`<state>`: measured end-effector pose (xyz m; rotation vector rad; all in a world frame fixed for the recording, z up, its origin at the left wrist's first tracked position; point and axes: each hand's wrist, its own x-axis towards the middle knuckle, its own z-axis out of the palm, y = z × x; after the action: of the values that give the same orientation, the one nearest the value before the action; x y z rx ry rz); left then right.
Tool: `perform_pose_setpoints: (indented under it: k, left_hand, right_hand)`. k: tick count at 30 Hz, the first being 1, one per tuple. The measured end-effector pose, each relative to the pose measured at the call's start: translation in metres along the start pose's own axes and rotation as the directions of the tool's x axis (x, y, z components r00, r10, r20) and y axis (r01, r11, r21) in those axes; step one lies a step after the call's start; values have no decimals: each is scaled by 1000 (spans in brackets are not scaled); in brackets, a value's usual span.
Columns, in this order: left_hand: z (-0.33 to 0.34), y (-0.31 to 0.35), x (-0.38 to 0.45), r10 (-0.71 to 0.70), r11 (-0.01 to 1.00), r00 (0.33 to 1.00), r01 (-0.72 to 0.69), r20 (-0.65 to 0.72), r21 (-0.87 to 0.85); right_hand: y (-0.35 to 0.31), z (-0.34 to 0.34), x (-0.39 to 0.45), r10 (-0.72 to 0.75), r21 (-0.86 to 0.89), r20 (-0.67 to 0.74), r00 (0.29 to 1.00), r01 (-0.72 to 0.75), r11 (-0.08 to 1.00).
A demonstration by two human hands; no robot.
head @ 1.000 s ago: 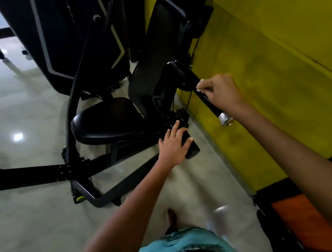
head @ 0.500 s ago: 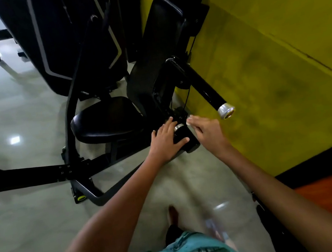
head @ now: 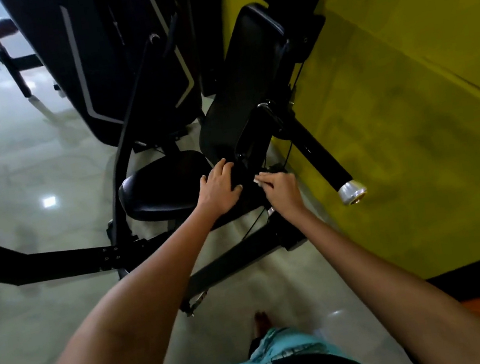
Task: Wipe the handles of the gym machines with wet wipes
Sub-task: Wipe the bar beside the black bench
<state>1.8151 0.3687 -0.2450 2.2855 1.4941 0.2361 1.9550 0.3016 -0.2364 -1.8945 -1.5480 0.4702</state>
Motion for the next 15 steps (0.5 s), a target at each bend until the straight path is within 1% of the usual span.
perform_pose_setpoints:
  k: [2, 3, 4, 5, 8, 9, 11, 14, 15]
  left_hand:
    - [-5, 0, 16, 1, 1000, 1000, -1, 0, -20]
    - [-7, 1, 24, 7, 1000, 1000, -7, -4, -31]
    - [-8, 3, 31, 19, 999, 1000, -19, -7, -42]
    - [-9, 4, 36, 31, 998, 999, -32, -12, -54]
    - [-8, 7, 49, 55, 992, 998, -57, -27, -114]
    - [-7, 8, 51, 65, 987, 997, -70, -42, -144]
    - [-7, 10, 55, 103, 967, 991, -119, -82, -224]
    - [-9, 17, 54, 149, 911, 983, -180, -111, -372]
    - [-9, 19, 54, 165, 899, 980, -197, -113, -391]
  right_hand:
    - [-9, 3, 22, 63, 113, -127, 990, -49, 992]
    - [-15, 8, 34, 70, 133, -184, 981, -45, 990]
    - [-22, 13, 43, 54, 118, -213, 976, -29, 993]
    - [-26, 20, 50, 25, 78, -207, 978, -9, 997]
    - [-19, 37, 56, -21, -94, -125, 992, 9, 996]
    - [-15, 38, 54, -6, -98, -109, 994, -5, 995]
    - [-9, 37, 56, -37, -173, -76, 996, 24, 985]
    - [-7, 20, 59, -60, -238, 102, 993, 83, 968]
    - [-5, 16, 60, -65, -247, 139, 988, 98, 964]
